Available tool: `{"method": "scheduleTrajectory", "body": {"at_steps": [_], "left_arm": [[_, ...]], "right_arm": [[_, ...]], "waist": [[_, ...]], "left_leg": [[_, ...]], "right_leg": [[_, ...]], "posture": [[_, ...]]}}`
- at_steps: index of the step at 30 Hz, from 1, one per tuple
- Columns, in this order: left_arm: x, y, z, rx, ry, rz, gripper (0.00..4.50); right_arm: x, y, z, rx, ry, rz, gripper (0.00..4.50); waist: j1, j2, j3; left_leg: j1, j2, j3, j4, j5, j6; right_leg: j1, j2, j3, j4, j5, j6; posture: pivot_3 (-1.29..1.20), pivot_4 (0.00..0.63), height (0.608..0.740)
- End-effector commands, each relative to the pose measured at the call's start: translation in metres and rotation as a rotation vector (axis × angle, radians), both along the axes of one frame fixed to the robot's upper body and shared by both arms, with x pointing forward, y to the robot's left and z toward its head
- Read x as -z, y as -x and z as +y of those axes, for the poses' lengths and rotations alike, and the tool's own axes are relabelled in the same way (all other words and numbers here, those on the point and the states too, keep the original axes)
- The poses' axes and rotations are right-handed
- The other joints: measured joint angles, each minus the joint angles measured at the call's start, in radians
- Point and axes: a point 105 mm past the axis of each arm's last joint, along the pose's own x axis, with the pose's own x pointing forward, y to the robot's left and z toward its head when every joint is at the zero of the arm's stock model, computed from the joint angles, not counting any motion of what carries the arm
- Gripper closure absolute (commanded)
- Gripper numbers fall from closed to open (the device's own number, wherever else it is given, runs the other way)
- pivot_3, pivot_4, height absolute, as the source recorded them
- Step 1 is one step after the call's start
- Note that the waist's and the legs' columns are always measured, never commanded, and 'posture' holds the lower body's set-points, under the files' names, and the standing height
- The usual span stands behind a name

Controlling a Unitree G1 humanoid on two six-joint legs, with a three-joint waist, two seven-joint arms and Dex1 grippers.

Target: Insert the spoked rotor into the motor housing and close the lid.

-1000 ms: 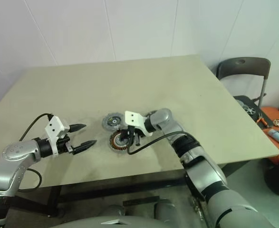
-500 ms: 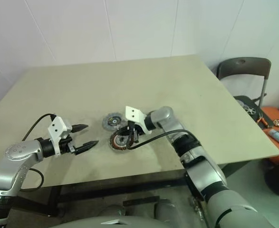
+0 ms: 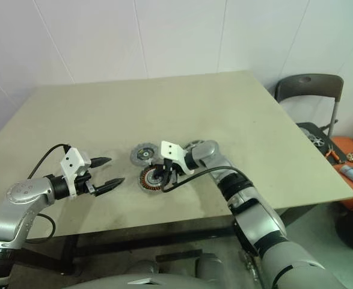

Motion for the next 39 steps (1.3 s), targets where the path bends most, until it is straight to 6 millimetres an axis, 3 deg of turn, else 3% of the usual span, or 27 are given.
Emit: {"method": "scheduleTrajectory", "body": {"at_steps": [1, 8, 15, 23, 27, 32, 39], "left_arm": [[-0.01, -0.002, -0.001, 0.005, -0.006, -0.047, 0.0], [-0.01, -0.003, 0.0, 0.003, -0.009, -0.052, 0.0], [-0.011, -0.005, 0.004, -0.015, -0.016, -0.071, 0.0], [-0.011, 0.0, 0.005, -0.017, 0.008, -0.09, 0.0], [-0.01, 0.001, 0.007, -0.021, 0.007, -0.101, 0.0], [-0.01, 0.001, 0.007, -0.019, 0.008, -0.102, 0.0], [-0.01, 0.002, 0.005, -0.007, 0.002, -0.124, 0.0]], "right_arm": [[-0.016, -0.005, 0.006, 0.02, -0.086, 0.005, 4.47], [-0.052, -0.015, 0.006, 0.077, -0.232, 0.012, 4.47], [-0.071, -0.021, -0.015, 0.143, -0.263, 0.01, 4.47], [-0.099, -0.027, -0.064, 0.357, -0.364, 0.079, 4.47], [-0.101, -0.031, -0.093, 0.522, -0.337, 0.127, 4.47], [-0.106, -0.036, -0.123, 0.698, -0.401, 0.318, 4.47], [-0.089, -0.04, -0.148, 0.921, -0.446, 0.563, 2.19]], "waist": [[-0.001, 0.0, 0.0], [-0.001, 0.0, 0.0], [0.0, 0.001, 0.001], [0.003, 0.001, 0.001], [0.004, 0.001, 0.001], [0.003, 0.001, 0.001], [0.003, 0.001, 0.001]], "left_leg": [[0.0, 0.0, 0.0, 0.0, 0.0, 0.0], [-0.001, 0.0, 0.0, -0.001, 0.0, 0.0], [-0.001, 0.0, 0.0, -0.001, 0.0, 0.0], [-0.003, 0.0, 0.0, -0.001, 0.0, 0.0], [-0.003, 0.001, 0.0, -0.001, 0.0, 0.0], [-0.003, 0.001, 0.001, -0.001, 0.0, 0.0], [-0.003, 0.001, 0.002, -0.001, 0.0, 0.001]], "right_leg": [[0.0, 0.0, 0.0, 0.0, 0.0, 0.0], [-0.002, 0.0, 0.0, 0.0, 0.0, 0.0], [-0.002, 0.0, 0.0, 0.0, 0.0, 0.0], [-0.002, -0.001, 0.0, -0.002, 0.0, 0.0], [-0.002, -0.001, 0.0, -0.002, 0.0, 0.0], [-0.002, -0.001, 0.0, -0.002, 0.0, 0.0], [-0.002, -0.001, 0.0, -0.002, 0.0, 0.0]], "posture": [[0.0, 0.0, 0.74], [0.0, 0.0, 0.74], [0.0, 0.0, 0.74], [0.0, 0.0, 0.74], [0.0, 0.0, 0.74], [0.0, 0.0, 0.74], [0.0, 0.0, 0.74]]}}
